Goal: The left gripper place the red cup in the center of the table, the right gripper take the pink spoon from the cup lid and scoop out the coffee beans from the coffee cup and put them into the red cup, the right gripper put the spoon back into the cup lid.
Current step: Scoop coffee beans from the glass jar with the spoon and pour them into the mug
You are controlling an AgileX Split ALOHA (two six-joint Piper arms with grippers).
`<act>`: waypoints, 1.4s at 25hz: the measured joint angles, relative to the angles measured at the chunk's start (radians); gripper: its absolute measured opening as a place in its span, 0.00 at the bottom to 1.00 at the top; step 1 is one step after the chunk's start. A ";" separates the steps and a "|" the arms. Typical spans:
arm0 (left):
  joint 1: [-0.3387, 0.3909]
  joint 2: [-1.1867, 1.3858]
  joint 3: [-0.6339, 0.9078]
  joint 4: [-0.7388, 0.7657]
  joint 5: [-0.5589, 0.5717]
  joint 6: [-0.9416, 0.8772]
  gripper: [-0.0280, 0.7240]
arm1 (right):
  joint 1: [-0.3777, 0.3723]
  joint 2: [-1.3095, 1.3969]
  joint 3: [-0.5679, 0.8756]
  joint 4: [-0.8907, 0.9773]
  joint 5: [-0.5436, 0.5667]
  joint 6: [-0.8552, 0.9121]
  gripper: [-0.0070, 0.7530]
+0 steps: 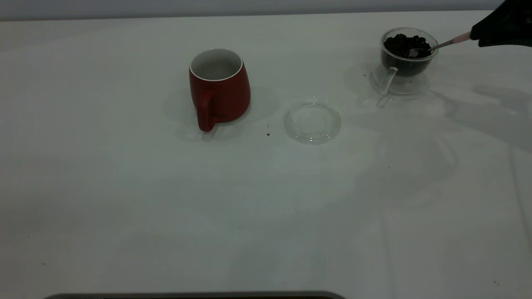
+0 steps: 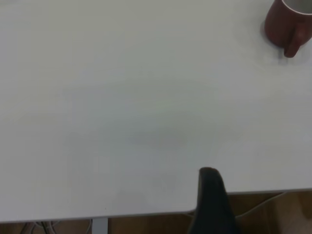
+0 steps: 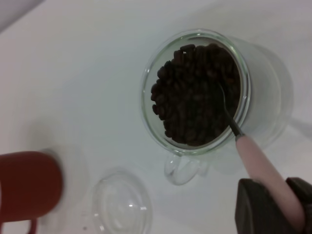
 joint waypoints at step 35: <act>0.000 0.000 0.000 0.000 0.000 -0.002 0.79 | -0.047 0.178 0.000 0.203 0.302 -0.021 0.16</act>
